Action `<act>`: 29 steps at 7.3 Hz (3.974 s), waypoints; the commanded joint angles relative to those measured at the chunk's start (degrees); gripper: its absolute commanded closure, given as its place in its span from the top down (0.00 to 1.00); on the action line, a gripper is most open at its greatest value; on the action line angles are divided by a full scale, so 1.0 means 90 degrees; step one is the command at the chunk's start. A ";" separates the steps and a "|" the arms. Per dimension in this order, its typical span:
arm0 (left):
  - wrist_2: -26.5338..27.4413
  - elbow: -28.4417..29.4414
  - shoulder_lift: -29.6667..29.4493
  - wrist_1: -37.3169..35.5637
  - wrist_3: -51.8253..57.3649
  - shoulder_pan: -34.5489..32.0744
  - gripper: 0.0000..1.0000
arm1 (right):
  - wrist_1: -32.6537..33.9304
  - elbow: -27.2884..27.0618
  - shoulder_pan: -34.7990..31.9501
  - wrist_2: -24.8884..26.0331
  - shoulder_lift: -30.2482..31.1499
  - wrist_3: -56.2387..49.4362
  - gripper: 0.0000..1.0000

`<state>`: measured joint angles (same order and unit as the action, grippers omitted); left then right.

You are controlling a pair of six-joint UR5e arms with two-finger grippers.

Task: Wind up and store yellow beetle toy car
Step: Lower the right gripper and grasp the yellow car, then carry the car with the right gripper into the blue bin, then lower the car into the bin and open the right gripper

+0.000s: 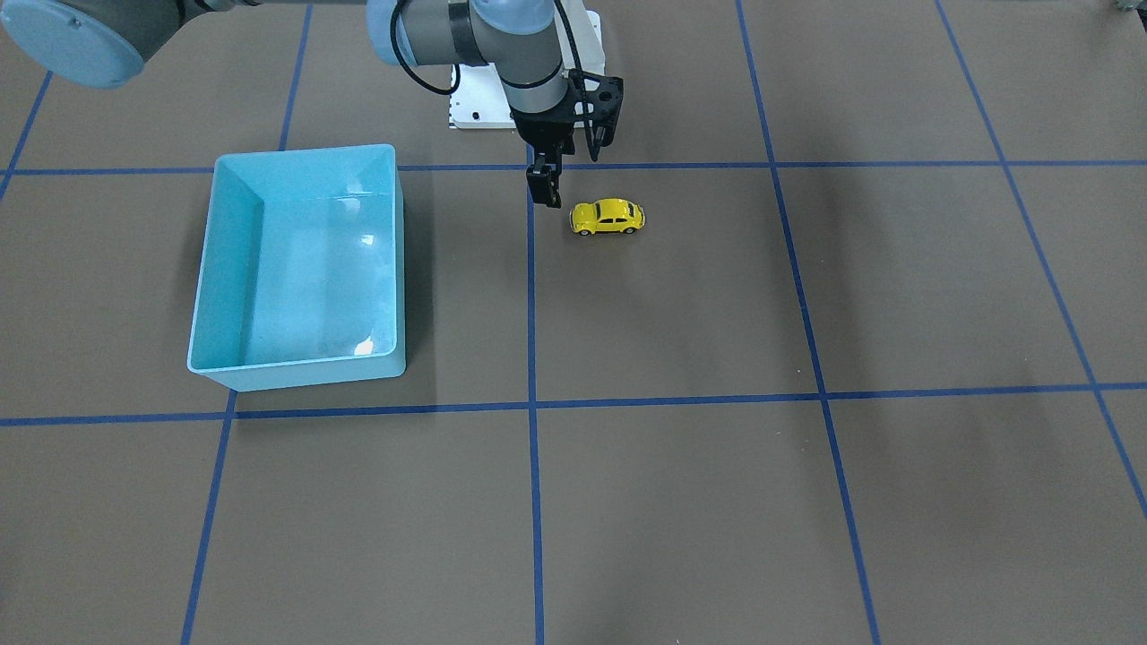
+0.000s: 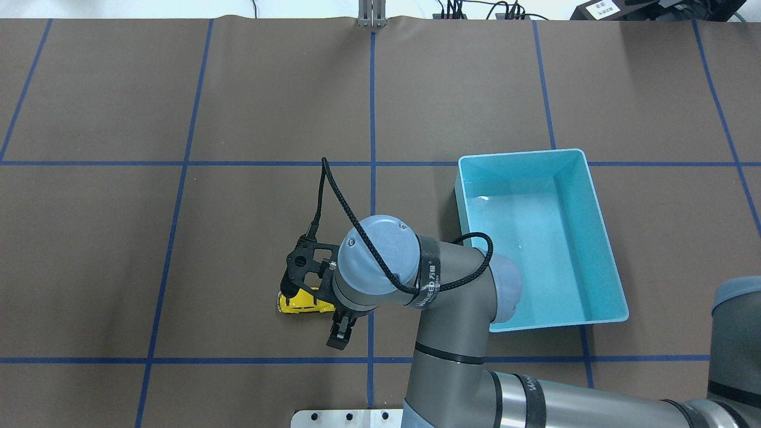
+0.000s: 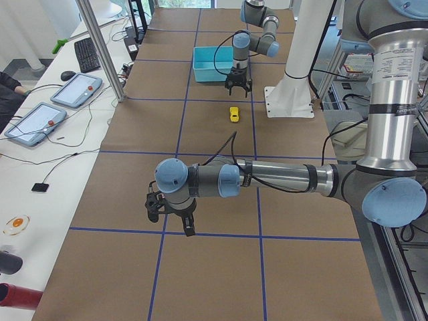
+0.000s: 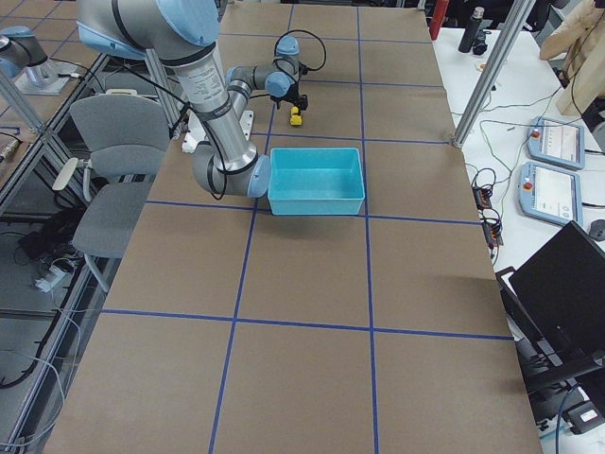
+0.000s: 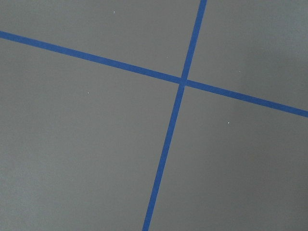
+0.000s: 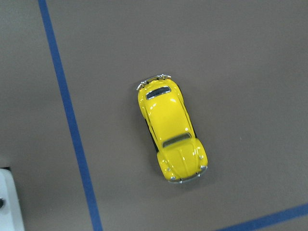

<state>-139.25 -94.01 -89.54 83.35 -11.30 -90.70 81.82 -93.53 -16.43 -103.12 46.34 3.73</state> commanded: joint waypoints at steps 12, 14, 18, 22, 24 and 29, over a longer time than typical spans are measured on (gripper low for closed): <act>-0.0006 0.0104 -0.0100 -0.0023 -0.0014 0.0010 1.00 | -0.0468 0.1193 0.0371 0.0931 -0.0706 -0.0190 0.00; -0.0006 0.0104 -0.0100 -0.0023 -0.0014 0.0010 1.00 | -0.0371 0.1057 0.0322 0.0873 -0.0755 -0.0180 0.00; -0.0006 0.0104 -0.0100 -0.0023 -0.0014 0.0010 1.00 | 0.2067 -0.2284 -0.0388 0.0151 0.0771 -0.0297 0.00; -0.0006 0.0104 -0.0100 -0.0013 -0.0004 0.0010 1.00 | 0.3361 -0.3990 -0.1954 -0.1003 0.2189 -0.2179 0.00; -0.0006 0.0114 -0.0110 -0.0013 -0.0004 0.0019 1.00 | 0.2243 -0.3866 -0.1963 -0.1042 0.3176 -0.2338 0.00; -0.0006 0.0259 -0.0236 -0.0013 -0.0004 0.0039 1.00 | 0.0029 -0.2425 -0.2266 -0.1490 0.3999 -0.2661 0.00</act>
<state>-139.31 -92.42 -91.05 83.23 -11.34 -90.43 90.35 -120.97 -36.75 -115.74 80.71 -20.08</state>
